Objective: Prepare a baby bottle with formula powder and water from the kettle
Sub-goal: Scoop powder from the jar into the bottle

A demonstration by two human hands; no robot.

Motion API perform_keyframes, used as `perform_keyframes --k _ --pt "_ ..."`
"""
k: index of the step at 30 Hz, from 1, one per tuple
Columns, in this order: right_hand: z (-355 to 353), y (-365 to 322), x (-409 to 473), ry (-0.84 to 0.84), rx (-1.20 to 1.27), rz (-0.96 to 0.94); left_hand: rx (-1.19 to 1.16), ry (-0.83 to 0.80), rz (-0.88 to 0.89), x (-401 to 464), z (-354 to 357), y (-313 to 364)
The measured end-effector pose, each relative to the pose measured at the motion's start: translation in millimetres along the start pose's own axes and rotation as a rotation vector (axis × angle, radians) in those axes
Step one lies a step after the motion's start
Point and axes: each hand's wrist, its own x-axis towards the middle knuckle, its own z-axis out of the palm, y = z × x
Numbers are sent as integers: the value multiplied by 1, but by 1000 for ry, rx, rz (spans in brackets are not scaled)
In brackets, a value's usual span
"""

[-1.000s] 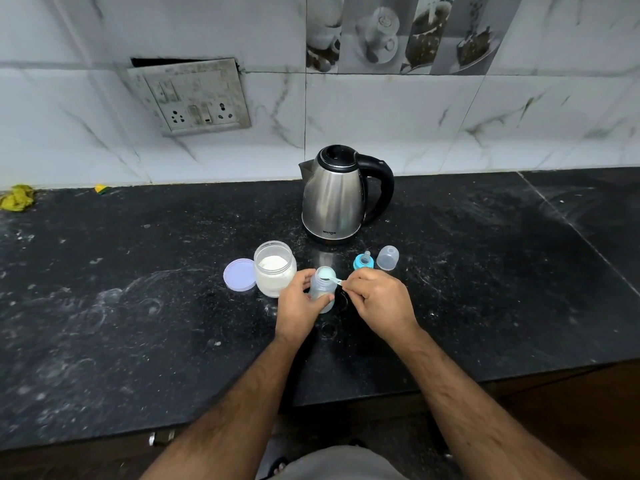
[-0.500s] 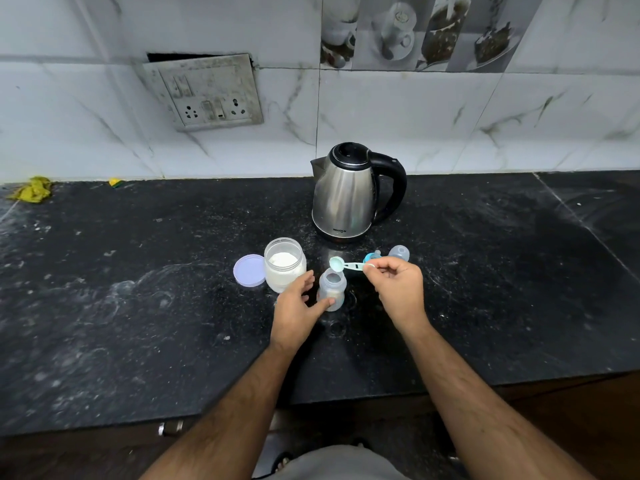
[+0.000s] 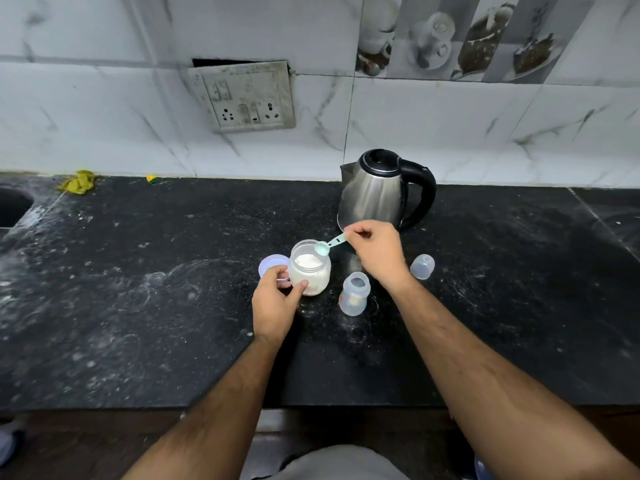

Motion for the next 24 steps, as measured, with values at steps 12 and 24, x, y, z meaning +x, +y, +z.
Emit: perform_keyframes --k 12,24 --pt "56 -29 17 -462 -764 -192 10 -227 -30 21 0 1" --pt "44 -31 23 -354 -586 -186 -13 -224 6 28 6 2"
